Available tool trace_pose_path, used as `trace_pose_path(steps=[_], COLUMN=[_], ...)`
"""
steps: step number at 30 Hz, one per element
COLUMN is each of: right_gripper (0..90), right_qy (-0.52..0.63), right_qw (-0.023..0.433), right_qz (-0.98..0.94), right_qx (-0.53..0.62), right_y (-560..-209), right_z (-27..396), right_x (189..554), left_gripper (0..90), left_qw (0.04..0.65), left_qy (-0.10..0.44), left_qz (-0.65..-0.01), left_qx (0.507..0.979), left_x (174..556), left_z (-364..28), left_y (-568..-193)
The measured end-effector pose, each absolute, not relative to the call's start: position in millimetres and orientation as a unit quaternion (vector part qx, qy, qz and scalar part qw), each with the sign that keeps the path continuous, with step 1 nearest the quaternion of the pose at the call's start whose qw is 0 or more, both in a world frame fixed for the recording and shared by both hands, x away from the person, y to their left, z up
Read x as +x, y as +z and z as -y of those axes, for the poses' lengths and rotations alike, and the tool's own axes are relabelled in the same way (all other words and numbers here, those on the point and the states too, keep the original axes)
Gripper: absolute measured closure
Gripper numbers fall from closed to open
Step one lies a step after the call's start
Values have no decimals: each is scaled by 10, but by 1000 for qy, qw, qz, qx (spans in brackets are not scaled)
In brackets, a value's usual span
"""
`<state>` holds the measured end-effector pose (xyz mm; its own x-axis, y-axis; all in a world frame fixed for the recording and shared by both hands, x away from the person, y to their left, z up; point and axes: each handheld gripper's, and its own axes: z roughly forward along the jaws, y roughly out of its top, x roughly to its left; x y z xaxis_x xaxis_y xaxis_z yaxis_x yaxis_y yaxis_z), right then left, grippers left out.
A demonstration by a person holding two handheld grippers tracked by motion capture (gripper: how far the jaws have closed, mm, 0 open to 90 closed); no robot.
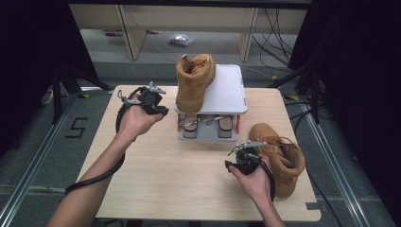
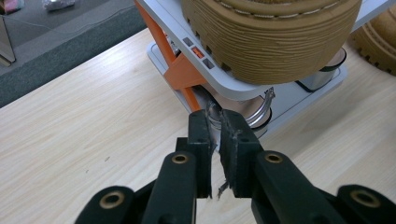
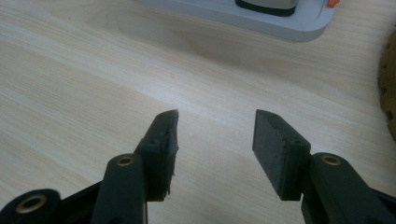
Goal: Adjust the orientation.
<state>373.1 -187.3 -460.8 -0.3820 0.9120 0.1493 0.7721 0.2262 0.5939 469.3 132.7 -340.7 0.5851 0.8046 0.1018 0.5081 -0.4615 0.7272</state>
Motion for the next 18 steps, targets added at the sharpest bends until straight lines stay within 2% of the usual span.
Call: trace_pose_path(steps=[10,14,18], right_gripper=[521,556,586], right_qy=[301,298,293], right_qw=[127,119,129], right_qz=[-771,-765,-766], right_qx=[547,558,557], right_y=[-4480,-4396,-4302], right_z=[1991,2043,2122], right_x=[3747,3723,3697], left_gripper=[649,570,538], left_qw=[354,350,354], left_qy=[236,250,249], left_qz=[-408,-398,-405], left_qx=[808,811,806], left_x=[4600,4601,4578], left_z=[-1534,-1583,-1613], left_y=[-3587,-3637,-3695])
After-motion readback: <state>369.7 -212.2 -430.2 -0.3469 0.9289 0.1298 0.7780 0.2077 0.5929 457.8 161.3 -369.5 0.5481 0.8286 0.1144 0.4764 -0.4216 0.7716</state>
